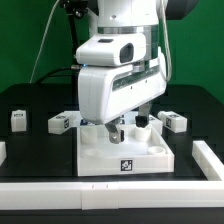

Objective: Assemble one leg

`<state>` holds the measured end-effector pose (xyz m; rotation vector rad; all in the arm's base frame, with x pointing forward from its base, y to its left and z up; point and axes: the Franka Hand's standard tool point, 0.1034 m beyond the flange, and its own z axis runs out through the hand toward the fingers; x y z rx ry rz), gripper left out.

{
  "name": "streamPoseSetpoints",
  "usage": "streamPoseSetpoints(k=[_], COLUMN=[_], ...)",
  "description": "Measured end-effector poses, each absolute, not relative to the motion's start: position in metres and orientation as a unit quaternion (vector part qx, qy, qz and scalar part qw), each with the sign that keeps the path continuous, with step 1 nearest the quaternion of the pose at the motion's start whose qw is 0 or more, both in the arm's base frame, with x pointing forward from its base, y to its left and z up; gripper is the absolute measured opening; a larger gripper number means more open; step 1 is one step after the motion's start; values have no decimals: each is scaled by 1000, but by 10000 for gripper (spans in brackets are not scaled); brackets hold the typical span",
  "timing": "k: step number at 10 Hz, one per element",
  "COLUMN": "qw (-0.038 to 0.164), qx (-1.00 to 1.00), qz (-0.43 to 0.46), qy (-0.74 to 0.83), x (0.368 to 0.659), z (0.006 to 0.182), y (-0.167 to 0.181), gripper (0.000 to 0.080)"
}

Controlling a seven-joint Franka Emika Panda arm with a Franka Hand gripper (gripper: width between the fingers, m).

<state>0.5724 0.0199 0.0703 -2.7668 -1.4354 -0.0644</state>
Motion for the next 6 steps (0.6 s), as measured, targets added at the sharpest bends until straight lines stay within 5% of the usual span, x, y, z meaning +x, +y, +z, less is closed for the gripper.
streamPoseSetpoints(k=[6], qw=[12], qx=[-885], qz=[-20], qy=[-465], x=[572], z=[70], y=[20], gripper=[650])
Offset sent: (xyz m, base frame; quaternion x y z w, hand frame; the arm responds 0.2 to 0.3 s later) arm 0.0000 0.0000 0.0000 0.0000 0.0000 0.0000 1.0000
